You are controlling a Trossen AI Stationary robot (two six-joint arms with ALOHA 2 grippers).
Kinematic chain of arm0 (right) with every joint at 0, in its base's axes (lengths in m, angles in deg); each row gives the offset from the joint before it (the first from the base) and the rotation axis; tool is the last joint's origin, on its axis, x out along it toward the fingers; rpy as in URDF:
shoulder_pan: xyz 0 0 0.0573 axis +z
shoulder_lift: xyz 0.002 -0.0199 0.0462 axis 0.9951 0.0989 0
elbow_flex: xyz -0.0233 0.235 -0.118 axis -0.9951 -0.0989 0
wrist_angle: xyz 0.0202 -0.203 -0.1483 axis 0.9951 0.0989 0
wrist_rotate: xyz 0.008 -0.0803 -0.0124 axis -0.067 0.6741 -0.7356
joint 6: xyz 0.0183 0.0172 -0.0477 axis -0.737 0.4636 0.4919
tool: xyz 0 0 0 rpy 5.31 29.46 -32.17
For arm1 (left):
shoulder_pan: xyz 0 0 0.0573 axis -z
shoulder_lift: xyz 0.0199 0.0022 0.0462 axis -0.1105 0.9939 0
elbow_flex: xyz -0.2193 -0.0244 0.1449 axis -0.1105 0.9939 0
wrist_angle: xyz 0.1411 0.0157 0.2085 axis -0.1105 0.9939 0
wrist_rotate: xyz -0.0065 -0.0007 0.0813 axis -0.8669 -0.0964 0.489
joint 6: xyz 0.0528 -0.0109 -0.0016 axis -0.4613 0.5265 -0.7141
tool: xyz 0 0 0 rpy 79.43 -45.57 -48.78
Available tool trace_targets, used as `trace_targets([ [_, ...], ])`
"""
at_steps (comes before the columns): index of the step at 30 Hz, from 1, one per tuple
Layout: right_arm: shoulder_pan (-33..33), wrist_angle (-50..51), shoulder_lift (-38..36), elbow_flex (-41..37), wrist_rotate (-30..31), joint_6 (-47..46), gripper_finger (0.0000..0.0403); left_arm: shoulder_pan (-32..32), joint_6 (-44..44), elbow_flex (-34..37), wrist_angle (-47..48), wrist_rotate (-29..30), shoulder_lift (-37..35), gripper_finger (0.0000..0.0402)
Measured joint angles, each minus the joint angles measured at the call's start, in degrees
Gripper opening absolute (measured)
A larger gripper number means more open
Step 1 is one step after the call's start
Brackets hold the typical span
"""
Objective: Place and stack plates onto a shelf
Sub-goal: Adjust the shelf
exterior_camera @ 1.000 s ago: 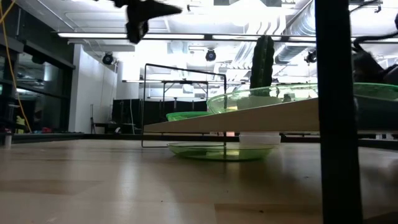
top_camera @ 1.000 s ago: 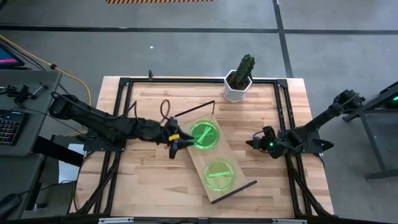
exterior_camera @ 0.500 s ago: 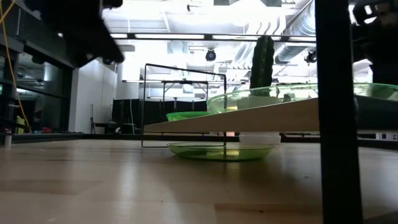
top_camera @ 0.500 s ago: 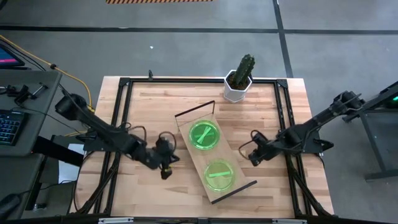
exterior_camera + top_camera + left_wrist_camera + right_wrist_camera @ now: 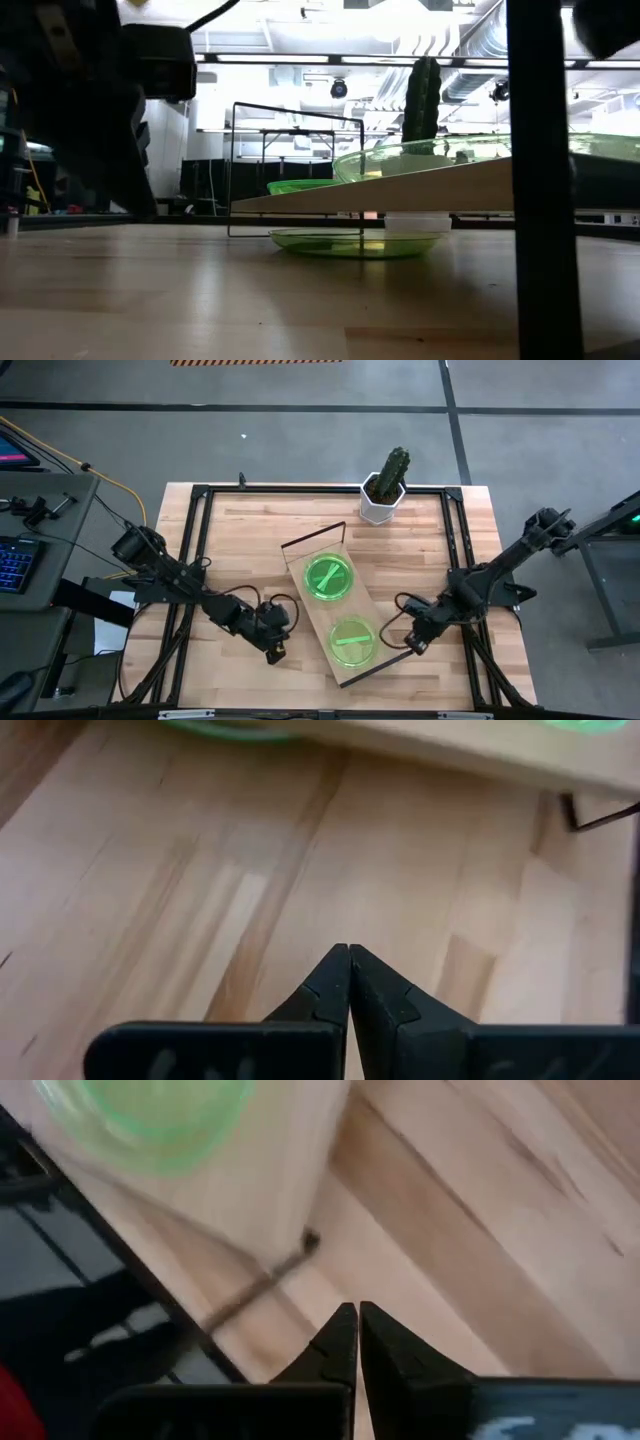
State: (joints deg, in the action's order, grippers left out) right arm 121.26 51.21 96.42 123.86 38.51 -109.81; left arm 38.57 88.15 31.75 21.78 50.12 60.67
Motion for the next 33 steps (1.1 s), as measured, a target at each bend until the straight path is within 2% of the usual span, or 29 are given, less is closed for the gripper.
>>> trace_targets([
  [5, 4.2, 1.9, 0.0, 3.4, -2.4, -6.8, 0.0, -0.3, -2.3, 0.0, 1.4, -0.1, -0.8, 0.0],
  [12, 7.1, -3.2, 1.0, 3.5, 0.5, -14.8, 0.0, -2.0, -7.9, 0.0, 10.2, 0.0, -6.9, 0.0],
  [18, 6.6, -9.3, 4.5, 3.5, 1.4, -14.8, 0.0, -4.5, -14.0, 0.0, 15.8, 1.7, -15.8, 0.0],
  [24, 5.6, -13.6, 7.3, 3.5, 3.0, -14.2, 0.0, -5.8, -17.2, 0.0, 17.3, 6.7, -23.6, 0.0],
  [33, -0.6, -25.3, 12.7, 3.5, 5.4, -7.5, 0.0, -6.0, -19.1, 0.0, 21.3, 10.9, -31.9, 0.0],
])
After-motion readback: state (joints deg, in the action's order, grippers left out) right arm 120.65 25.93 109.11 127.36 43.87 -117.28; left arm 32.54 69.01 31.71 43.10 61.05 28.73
